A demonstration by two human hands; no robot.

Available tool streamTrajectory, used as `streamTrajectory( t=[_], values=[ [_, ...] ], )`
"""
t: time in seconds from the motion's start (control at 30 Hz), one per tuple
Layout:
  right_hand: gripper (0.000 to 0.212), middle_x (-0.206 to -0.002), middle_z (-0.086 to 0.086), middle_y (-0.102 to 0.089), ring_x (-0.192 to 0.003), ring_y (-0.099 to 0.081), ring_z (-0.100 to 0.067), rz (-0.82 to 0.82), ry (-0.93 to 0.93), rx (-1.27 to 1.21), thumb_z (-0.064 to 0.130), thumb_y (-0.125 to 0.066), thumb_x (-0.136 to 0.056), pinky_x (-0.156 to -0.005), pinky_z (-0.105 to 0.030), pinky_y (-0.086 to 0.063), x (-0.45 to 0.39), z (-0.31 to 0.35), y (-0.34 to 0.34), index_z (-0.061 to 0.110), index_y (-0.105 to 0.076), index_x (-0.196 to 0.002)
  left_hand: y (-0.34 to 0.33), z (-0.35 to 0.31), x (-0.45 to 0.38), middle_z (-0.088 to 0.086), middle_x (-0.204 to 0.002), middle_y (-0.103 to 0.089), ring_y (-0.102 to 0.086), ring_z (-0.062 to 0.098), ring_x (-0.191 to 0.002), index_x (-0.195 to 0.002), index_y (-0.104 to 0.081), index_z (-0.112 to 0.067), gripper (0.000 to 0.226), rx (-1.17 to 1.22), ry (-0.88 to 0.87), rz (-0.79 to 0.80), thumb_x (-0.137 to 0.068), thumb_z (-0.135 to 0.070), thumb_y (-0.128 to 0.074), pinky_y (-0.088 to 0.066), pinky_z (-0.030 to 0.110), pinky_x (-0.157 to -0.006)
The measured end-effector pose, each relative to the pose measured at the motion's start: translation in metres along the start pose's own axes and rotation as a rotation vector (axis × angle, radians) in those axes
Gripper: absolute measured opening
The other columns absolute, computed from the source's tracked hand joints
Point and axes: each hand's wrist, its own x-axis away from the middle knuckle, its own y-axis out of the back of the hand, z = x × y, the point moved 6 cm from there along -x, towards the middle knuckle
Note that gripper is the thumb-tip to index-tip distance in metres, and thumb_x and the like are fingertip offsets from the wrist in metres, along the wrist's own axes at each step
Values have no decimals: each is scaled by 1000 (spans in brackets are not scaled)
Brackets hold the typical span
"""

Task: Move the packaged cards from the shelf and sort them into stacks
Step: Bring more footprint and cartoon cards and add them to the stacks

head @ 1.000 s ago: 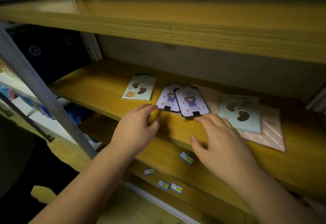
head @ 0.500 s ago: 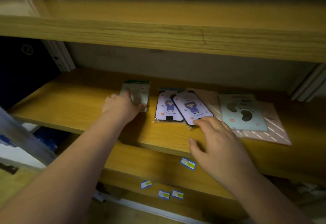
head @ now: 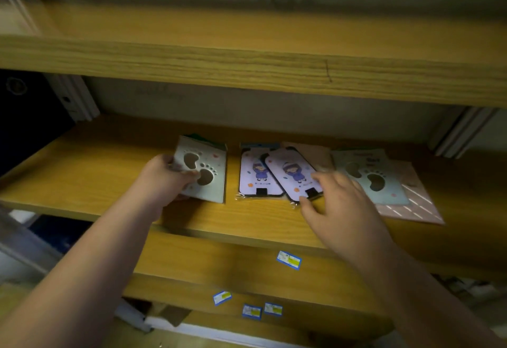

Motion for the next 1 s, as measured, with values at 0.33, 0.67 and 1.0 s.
streamTrajectory(
  t=[0.33, 0.67, 1.0],
  values=[
    [96, -120, -8, -63, -110, -57, -30, 167, -201, 129, 90, -53, -63, -90, -40, -50, -42, -5, -18, 18, -54, -126, 7, 10, 35, 2, -101, -70, -76, 13, -71, -109, -56, -32, 37, 355, -51, 36, -86, -10, -75, -58, 28, -52],
    [64, -102, 2, -70, -92, -64, -21, 295, -307, -206, 70, -75, -63, -83, -39, -56, -48, -7, -20, 26, -68, -109, -32, 13, 50, -9, -86, -78, -77, 13, -77, -126, -56, -28, 46, 474, -17, 98, -86, -12, -75, -58, 28, -52],
    [75, -110, -6, -70, -95, -66, -23, 301, -323, -396, 53, -89, -62, -85, -41, -57, -25, -3, -12, 15, -61, -120, -43, -4, 88, 7, -107, -74, -74, 27, -92, -129, -55, -20, 46, 523, -35, 52, -88, -8, -71, -57, 38, -63]
  ],
)
